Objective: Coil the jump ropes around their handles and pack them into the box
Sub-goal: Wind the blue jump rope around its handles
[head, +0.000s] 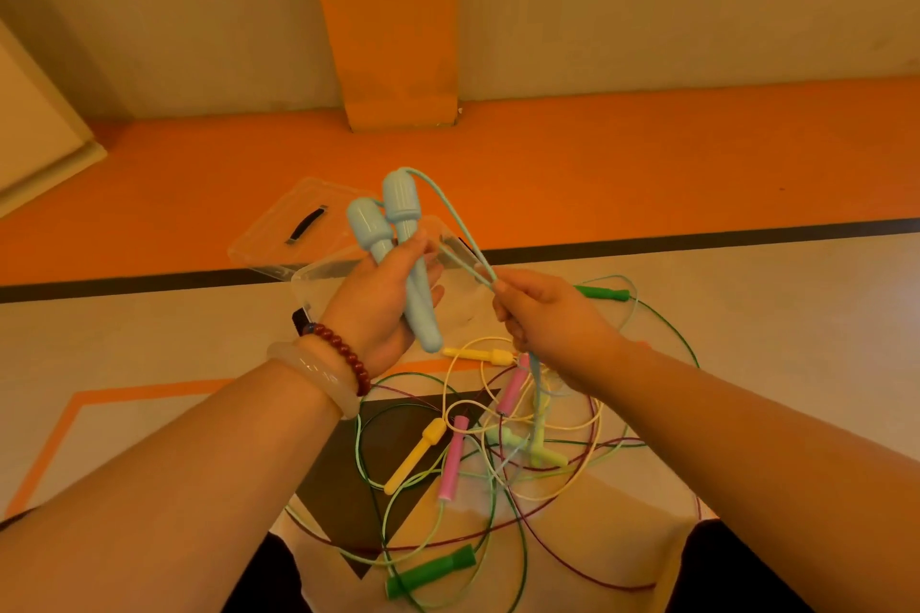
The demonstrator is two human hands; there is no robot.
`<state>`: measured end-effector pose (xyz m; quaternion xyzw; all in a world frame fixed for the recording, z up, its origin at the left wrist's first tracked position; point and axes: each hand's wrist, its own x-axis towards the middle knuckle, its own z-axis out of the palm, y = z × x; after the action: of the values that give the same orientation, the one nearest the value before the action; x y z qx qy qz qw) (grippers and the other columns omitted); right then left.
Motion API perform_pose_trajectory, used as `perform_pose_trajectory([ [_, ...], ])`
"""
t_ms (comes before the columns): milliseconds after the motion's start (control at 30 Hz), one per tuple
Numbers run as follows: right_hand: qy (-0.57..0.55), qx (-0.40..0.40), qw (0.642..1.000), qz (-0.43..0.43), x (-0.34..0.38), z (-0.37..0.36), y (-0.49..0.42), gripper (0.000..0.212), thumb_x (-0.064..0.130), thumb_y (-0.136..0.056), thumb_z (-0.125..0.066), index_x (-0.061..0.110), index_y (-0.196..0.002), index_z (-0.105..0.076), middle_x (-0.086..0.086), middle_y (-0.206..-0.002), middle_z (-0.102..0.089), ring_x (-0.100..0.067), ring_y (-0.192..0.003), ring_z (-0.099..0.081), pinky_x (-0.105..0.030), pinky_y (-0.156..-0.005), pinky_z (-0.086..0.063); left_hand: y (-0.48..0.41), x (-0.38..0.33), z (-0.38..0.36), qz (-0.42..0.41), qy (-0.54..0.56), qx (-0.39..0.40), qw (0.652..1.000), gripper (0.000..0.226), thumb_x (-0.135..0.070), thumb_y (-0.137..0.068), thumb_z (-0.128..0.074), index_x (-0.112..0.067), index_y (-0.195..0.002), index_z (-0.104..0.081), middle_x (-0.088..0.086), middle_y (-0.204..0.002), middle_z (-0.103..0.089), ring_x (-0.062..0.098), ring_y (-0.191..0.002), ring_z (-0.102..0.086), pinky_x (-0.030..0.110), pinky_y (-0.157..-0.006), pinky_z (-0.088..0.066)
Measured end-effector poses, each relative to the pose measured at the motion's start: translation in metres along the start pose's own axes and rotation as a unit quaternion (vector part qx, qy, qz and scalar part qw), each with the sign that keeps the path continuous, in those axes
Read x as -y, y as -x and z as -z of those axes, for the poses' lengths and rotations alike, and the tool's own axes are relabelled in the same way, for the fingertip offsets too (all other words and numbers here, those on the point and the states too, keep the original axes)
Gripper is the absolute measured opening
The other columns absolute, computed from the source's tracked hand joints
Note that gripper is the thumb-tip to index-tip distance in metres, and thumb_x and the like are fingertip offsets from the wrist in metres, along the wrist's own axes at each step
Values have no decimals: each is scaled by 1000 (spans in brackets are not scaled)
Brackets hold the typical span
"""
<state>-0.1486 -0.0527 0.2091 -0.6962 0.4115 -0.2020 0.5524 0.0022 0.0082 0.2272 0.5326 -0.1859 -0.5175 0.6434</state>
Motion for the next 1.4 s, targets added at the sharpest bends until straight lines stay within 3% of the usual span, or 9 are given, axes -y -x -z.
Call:
perform_pose_trajectory([
  [67,-23,21,999,-4,0,-12,5,33,25,-102,-42,9,-80,-62,-6,-62,-46,-12,-52,-37,-33,-54,-33,0,2,-2,-4,20,2,1000,21,-26,-100,-45,-14,-108,-59,7,-132,-56,30,-127,-51,42,-98,-46],
  [267,-126,41,990,-39,5,-25,16,30,26,-102,-44,17,-85,-67,3,-60,-57,-7,-48,-43,-20,-48,-38,3,2,-7,-2,94,34,995,40,-20,-103,-38,-4,-140,-41,13,-136,-55,16,-102,-66,28,-73,-58],
  [533,-162,83,980,-79,6,-30,23,32,30,-103,-41,15,-85,-63,0,-65,-61,-12,-59,-55,-24,-64,-50,8,-1,-11,3,153,70,986,39,-16,-102,-39,1,-137,-43,10,-113,-66,13,-88,-72,23,-71,-58],
  [700,-180,109,974,-84,7,-37,28,29,28,-104,-38,14,-96,-62,-2,-69,-62,-13,-57,-53,-24,-60,-48,6,-4,-8,6,172,48,984,20,-18,-101,-43,-9,-113,-56,12,-107,-66,19,-88,-70,31,-72,-58],
  [800,-188,142,966,-109,9,-37,29,26,29,-103,-41,15,-99,-62,-6,-73,-61,-14,-59,-55,-26,-61,-50,6,-6,-7,10,125,78,989,27,-26,-102,-40,-17,-126,-50,6,-115,-69,20,-97,-70,35,-77,-52],
  [933,-161,188,959,-141,8,-42,33,26,31,-103,-40,15,-97,-60,-4,-69,-56,-14,-59,-53,-27,-64,-52,5,0,-10,0,5,70,998,41,-31,-102,-38,-15,-139,-46,-11,-99,-73,7,-94,-65,31,-79,-46],
  [1100,-114,176,972,-107,14,-37,34,33,28,-105,-35,15,-93,-62,3,-59,-39,-8,-50,-33,-24,-56,-36,0,-9,-2,-14,52,27,998,14,-16,-100,-47,-12,-99,-61,-1,-86,-71,9,-75,-67,22,-63,-55],
  [1200,-118,139,977,-110,22,-33,34,33,22,-104,-34,14,-86,-60,4,-55,-35,-8,-49,-29,-24,-52,-28,1,-21,3,2,70,63,996,15,-13,-99,-45,-10,-97,-60,0,-79,-74,10,-72,-72,23,-65,-59],
  [1400,71,56,996,-7,28,-26,37,34,29,-103,-37,24,-80,-62,5,-61,-42,-7,-51,-39,-18,-47,-35,4,-27,2,-11,99,68,993,13,-11,-98,-45,-10,-103,-57,7,-94,-71,16,-80,-73,32,-74,-60],
])
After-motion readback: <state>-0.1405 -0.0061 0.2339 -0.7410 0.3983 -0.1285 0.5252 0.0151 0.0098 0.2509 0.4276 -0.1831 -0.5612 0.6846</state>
